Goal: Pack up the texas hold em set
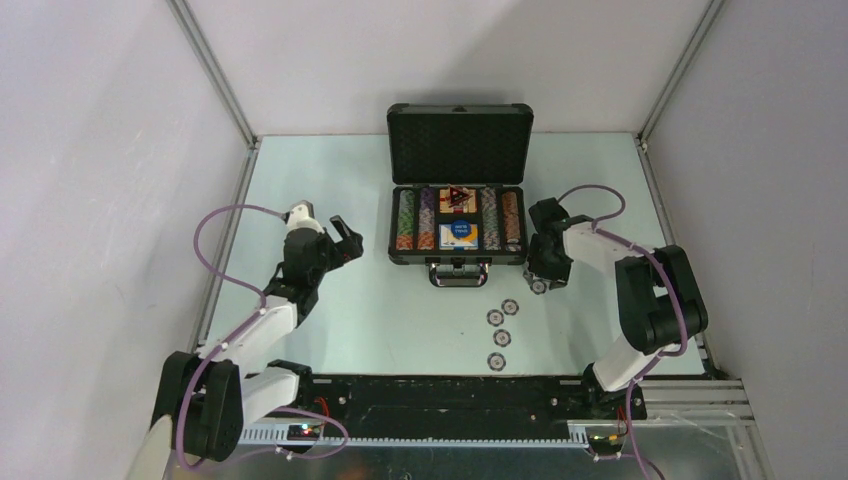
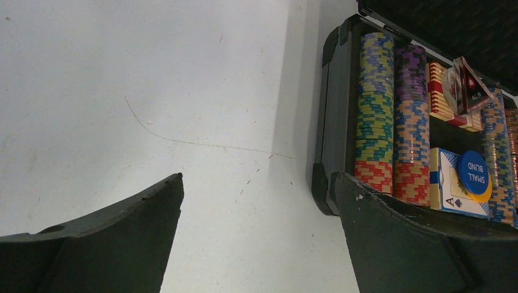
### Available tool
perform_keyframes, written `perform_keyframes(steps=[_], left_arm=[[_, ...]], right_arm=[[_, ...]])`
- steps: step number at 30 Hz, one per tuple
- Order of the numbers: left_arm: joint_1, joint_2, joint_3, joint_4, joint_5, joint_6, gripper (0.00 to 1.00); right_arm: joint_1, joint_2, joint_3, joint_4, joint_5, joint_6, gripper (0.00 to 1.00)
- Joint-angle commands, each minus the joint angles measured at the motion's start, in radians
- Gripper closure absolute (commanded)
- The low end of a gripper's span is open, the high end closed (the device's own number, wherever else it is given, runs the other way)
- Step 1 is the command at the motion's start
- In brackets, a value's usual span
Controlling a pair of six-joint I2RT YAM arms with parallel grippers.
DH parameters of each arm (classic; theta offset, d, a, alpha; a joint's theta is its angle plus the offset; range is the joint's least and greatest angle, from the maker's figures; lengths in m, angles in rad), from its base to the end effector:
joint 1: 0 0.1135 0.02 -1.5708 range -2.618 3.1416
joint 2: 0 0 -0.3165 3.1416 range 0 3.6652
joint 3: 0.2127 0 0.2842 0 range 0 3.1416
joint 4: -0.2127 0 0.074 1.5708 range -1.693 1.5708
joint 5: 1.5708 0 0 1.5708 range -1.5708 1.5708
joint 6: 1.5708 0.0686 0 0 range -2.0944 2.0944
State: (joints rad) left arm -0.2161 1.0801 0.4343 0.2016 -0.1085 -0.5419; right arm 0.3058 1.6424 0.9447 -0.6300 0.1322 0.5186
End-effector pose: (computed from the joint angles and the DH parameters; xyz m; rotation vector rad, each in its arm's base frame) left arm 0.2528 -0.0479 0.2123 -0.3981 1.9927 -0.3721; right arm 0.3157 0.0902 0.1589 0.3275 2.8475 -0.0336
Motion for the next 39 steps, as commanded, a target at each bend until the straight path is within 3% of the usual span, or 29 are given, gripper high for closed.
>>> perform_keyframes(steps=[1,11,29,33,39], left_arm=[[-0.007,0.003,0.032,0.041,0.001,0.013,0.02],[-0.008,0.001,0.03,0.041,0.0,0.013,0.02],[-0.008,0.0,0.03,0.041,-0.001,0.013,0.02],[-0.008,0.004,0.033,0.042,-0.001,0.013,0.02],[-0.008,0.003,0.034,0.041,-0.003,0.017,0.02]], right_arm=[[0.01,0.044,-0.004,0.014,0.012,-0.006,0.48],[0.027,0.032,-0.005,0.008,0.02,-0.007,0.61],[0.226,-0.089,0.017,-0.034,0.014,-0.008,0.59],[0.236,-0.085,0.017,-0.027,0.018,0.006,0.56],[0.258,-0.084,0.022,-0.034,-0.027,0.02,0.38]])
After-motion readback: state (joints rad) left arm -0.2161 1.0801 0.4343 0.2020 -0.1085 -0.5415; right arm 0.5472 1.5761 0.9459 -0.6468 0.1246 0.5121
